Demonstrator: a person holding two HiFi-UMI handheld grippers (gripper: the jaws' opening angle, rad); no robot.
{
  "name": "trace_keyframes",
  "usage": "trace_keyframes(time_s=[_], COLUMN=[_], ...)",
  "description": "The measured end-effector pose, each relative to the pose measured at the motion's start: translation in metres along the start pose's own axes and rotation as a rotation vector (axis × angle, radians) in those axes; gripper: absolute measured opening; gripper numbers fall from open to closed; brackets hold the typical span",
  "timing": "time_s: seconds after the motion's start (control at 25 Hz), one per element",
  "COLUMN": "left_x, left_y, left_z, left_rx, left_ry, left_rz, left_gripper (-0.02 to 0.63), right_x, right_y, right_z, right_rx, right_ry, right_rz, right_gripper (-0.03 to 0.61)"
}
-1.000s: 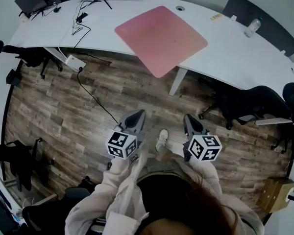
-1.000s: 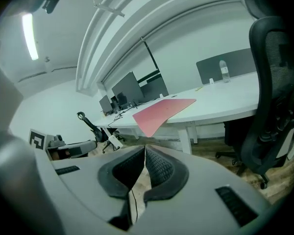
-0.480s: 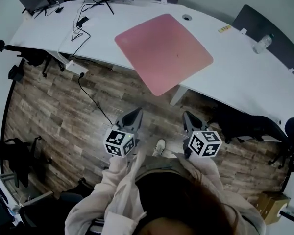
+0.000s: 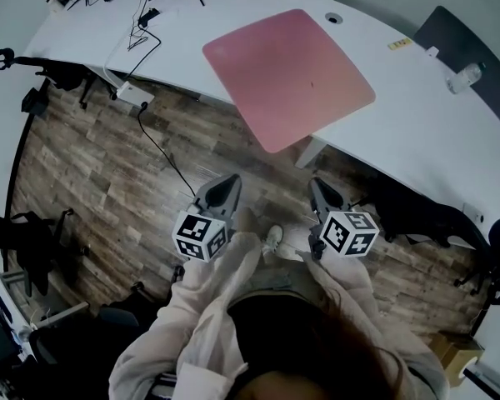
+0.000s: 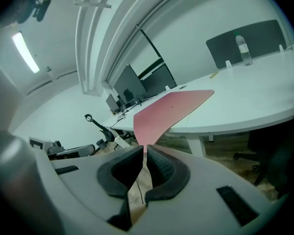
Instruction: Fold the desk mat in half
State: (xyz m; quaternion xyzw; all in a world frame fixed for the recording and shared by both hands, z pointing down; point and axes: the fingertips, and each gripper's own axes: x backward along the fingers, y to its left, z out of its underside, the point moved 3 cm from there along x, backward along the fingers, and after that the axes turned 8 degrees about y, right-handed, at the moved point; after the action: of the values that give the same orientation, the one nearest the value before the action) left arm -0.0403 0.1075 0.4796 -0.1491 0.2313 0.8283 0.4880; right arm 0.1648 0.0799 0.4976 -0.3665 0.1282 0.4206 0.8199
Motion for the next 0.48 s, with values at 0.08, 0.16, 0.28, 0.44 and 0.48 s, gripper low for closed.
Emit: trace_keyframes(time_s=[0.08, 0.16, 0.28, 0.44, 0.48], left_x=[0.002, 0.004, 0.000, -0.010, -0.013], left_y=[0.000, -0.001, 0.002, 0.011, 0.014], left_z=[0.006, 0.010, 0.012, 0.015, 0.015], left_rx=[0.008, 0.019, 0.027, 0.030, 0.033], left_ry=[0.019, 0.031, 0.046, 0.069, 0.072], left_rz=[0.000, -0.002, 0.003, 0.011, 0.014], left_gripper=[0.026, 0.026, 0.026, 0.026, 0.026], right_x=[-0.002, -0.004, -0.011, -0.024, -0.028], right_y=[0.002, 0.002, -0.002, -0.011, -0.012], right_z=[0.004, 0.008, 0.009, 0.004, 0.002], right_rx=[-0.026, -0.050, -0.130, -0.172, -0.174], right_ry=[0.006, 0.016, 0.025, 0.033, 0.035], right_rz=[-0.011, -0.019, -0.046, -0.052, -0.051], right_gripper=[0.042, 0.051, 0.065, 0.088, 0.094])
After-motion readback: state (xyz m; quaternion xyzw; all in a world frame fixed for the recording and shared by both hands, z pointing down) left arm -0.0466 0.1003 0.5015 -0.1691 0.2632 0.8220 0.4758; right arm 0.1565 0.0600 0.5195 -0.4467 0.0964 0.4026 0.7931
